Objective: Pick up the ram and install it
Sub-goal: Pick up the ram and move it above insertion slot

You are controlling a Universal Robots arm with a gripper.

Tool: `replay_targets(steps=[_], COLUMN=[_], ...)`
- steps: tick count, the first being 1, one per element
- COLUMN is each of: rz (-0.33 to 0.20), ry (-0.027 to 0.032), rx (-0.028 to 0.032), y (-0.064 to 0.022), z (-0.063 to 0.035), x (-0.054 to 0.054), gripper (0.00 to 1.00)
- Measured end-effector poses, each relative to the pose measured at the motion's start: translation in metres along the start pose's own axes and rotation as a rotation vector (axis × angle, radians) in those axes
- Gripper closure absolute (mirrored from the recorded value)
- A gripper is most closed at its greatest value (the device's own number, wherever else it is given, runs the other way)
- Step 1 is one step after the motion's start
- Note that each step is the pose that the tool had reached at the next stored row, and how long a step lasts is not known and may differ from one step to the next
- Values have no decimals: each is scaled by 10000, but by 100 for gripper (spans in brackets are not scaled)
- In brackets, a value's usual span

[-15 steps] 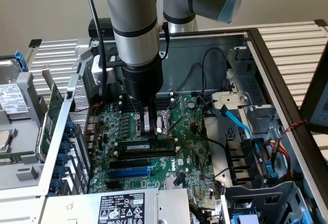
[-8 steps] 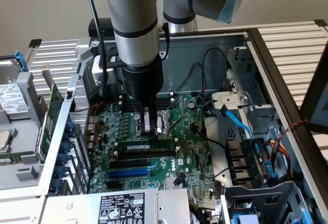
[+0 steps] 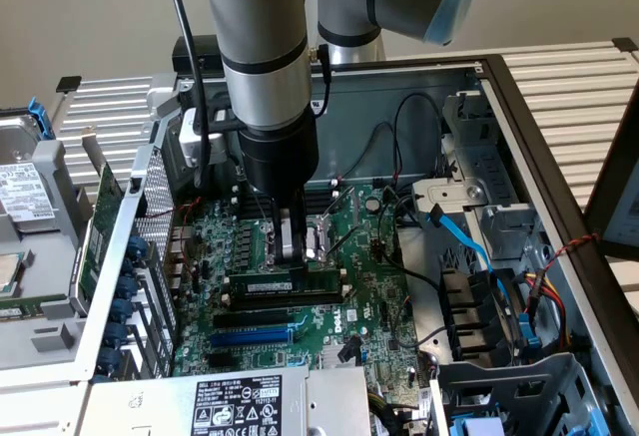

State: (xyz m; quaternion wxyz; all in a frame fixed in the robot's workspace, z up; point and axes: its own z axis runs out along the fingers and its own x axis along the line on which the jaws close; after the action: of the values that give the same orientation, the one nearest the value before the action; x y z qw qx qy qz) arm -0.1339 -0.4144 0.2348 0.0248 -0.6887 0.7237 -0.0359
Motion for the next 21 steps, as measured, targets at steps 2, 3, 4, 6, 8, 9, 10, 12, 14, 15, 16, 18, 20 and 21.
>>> replay_targets(steps=[2, 3, 4, 6, 8, 9, 10, 12, 14, 15, 16, 18, 20, 21], rz=[-15, -15, -16, -16, -17, -16, -16, -16, -16, -17, -16, -16, -16, -16], ry=[-1, -1, -1, 0, 1, 1, -1, -1, 1, 2, 1, -1, -1, -1], rx=[0, 0, 0, 0, -1, -1, 1, 0, -1, -1, -1, 0, 0, 0], y=[0, 0, 0, 0, 0, 1, 1, 1, 1, 1, 1, 1, 1, 1], z=[0, 0, 0, 0, 1, 3, 7, 12, 12, 12, 13, 13, 13, 13], x=[0, 0, 0, 0, 1, 1, 0, 0, 0, 0, 0, 0, 0, 0], gripper=[88, 88, 88, 88, 88, 88, 88, 88, 88, 88, 88, 88, 88, 88])
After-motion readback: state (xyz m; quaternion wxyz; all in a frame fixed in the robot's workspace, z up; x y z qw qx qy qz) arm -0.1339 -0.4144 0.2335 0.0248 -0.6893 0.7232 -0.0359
